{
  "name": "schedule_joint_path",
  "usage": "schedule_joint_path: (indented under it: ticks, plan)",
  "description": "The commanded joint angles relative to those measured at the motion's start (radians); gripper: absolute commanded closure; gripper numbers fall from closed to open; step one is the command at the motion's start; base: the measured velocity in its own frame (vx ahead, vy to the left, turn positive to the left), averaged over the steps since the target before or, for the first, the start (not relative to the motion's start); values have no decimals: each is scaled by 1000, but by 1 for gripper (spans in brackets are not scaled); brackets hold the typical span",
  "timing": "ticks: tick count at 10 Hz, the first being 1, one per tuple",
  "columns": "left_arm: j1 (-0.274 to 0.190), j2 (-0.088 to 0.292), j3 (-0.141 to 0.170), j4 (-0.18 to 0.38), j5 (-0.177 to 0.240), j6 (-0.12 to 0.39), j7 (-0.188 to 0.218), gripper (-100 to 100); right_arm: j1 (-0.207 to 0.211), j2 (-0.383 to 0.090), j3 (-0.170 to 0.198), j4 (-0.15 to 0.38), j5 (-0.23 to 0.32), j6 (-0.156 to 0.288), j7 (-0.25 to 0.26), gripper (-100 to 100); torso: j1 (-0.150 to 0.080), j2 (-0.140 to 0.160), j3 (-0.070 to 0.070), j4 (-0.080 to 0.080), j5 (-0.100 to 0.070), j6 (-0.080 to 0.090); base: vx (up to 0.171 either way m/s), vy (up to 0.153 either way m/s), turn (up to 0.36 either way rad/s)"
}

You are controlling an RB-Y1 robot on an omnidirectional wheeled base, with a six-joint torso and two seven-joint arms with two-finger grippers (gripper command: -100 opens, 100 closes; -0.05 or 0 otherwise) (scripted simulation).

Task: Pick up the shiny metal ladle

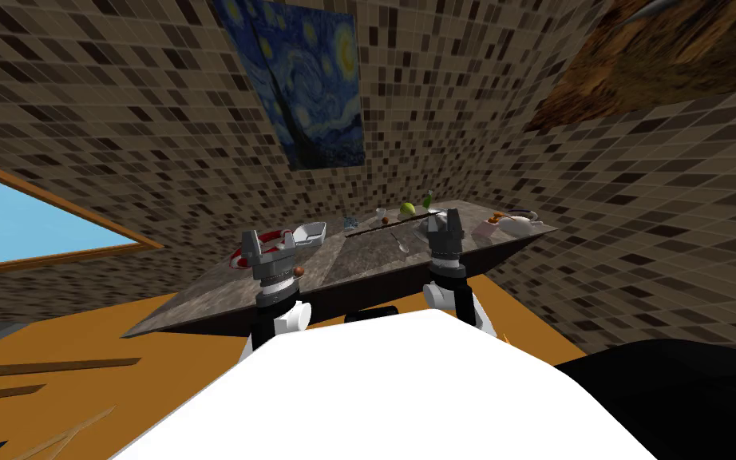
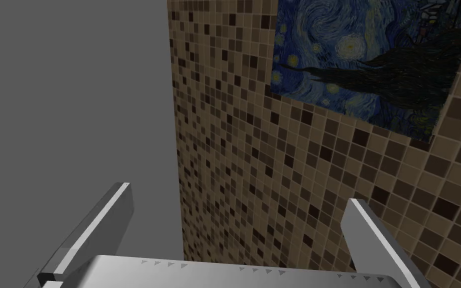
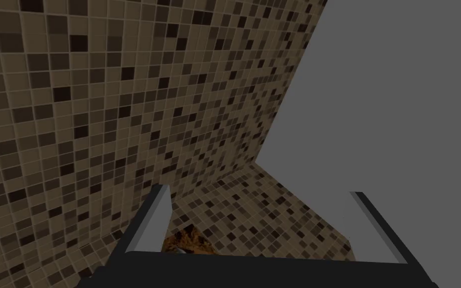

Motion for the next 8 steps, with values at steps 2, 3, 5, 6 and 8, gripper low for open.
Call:
schedule_joint_path:
  ticks: [2, 3, 5, 6, 8]
  plan:
    - [0, 0, 0, 0, 0, 0, 0, 0, 0, -56, 23, 7, 7, 1, -12, -100, 0, 3, 2, 1, 0, 0, -91, -10, 85]
    - [0, 0, 0, 0, 0, 0, 0, 0, 0, -89, 37, 13, 11, 2, -21, -100, -1, 7, 4, 1, 0, 0, -143, -17, 117]
    - [0, 0, 0, 0, 0, 0, 0, 0, 3, -153, 71, 28, 22, 7, -45, -100, -2, 10, 6, 2, 0, 0, -166, -27, 150]
    - [0, 0, 0, 0, 0, 0, 0, 0, 3, -171, 71, 28, 22, 7, -45, -100, -2, 12, 7, 3, -1, 0, -148, -17, 69]
    - [0, 0, 0, 0, 0, 0, 0, 0, 5, -218, 90, 39, 28, 10, -62, -100, -2, 10, 6, 2, 0, 0, -120, -13, 104]
